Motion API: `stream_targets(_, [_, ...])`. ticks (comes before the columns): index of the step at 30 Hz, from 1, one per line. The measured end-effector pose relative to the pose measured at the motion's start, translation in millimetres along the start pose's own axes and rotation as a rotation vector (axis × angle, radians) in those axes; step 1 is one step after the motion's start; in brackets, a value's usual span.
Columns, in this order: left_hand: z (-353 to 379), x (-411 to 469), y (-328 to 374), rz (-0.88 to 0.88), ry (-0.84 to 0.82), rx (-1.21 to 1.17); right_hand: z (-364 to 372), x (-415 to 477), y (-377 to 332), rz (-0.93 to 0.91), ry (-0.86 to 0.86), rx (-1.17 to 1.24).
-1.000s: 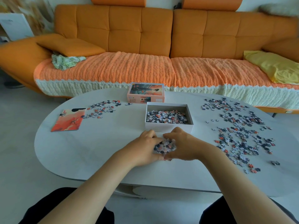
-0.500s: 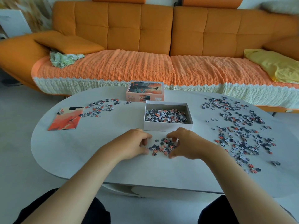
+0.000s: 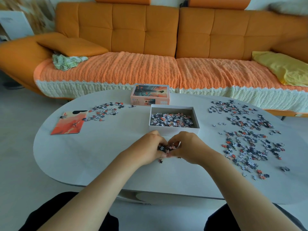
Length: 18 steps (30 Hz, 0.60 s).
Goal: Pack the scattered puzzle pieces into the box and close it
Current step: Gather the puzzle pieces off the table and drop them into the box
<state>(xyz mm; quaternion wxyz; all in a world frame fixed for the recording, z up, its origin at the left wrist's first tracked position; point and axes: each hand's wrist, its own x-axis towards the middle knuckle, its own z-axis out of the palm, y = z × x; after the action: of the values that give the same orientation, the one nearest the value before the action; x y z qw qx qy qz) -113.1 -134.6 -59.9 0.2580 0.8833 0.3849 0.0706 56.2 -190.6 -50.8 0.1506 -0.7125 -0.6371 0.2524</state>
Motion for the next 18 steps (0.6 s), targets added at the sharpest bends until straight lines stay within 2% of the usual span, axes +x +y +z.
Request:
stream_targets(7, [1.5,0.8,-1.0,-0.007,0.056,-0.039,1.1,1.9,-0.3,-0.012,-0.006,0.030])
stream_targets(14, [0.9,5.4,-6.3,0.024,0.020,-0.031,-10.2,3.0,0.0,-0.008,0.035,0.015])
stream_targets(16, [0.8,7.3,-8.9,0.023,0.002,-0.060,-22.8,3.0,0.7,0.010,0.078,0.072])
stream_targets(18, [-0.8,9.9,-10.9,0.017,-0.023,-0.090,-36.4,5.5,1.0,-0.005,0.191,0.154])
